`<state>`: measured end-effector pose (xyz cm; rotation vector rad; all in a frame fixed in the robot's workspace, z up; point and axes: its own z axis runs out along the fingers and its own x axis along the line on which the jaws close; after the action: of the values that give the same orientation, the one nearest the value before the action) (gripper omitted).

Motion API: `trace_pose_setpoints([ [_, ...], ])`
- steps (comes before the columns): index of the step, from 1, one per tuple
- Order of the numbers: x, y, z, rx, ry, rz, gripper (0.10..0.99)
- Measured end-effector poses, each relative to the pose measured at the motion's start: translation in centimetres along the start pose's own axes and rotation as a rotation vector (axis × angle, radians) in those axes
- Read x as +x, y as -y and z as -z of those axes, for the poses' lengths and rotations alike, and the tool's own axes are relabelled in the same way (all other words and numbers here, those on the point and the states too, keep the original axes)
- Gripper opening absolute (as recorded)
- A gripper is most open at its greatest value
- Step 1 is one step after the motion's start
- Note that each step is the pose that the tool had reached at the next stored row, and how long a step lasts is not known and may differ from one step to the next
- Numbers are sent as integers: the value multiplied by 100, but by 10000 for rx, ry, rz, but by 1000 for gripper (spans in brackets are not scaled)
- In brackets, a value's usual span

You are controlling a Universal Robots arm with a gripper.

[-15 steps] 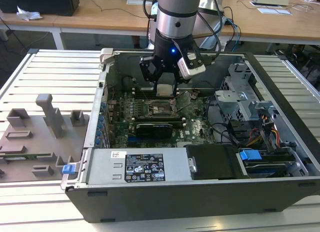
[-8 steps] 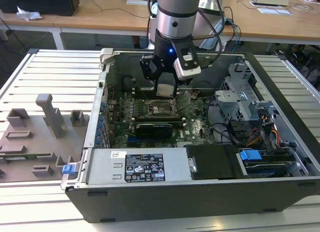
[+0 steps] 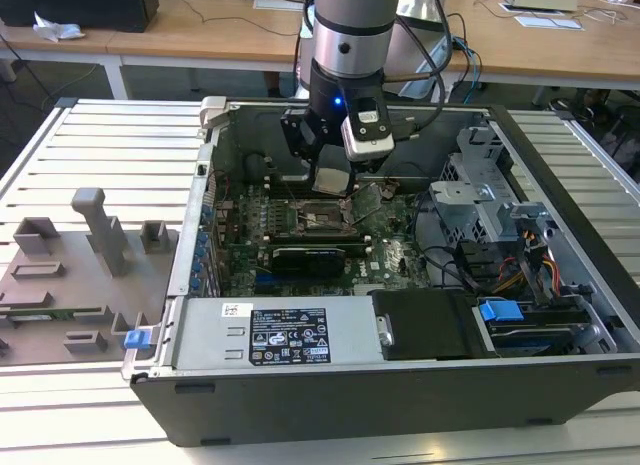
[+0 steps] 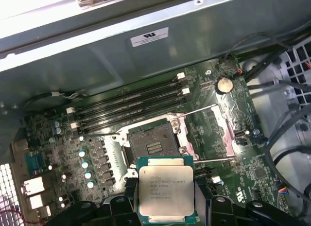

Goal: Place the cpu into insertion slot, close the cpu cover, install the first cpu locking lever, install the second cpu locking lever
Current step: 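Place the cpu into insertion slot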

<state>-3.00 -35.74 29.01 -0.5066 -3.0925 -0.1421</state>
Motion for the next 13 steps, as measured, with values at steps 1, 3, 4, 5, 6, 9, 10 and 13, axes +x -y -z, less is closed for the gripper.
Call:
trace_pose_setpoints([
  [1,0,0,0,-2,13,-159,545],
  [3,0,0,-3,-11,57,-641,545],
  [4,0,0,-4,-16,77,-861,545],
  [5,0,0,-4,-18,87,-977,545],
  [6,0,0,-5,-19,95,-1065,545],
  [9,0,1,-6,-26,126,-1412,545],
  [10,0,1,-7,-29,138,-1545,545],
  [13,0,1,-8,-35,166,-1855,545],
])
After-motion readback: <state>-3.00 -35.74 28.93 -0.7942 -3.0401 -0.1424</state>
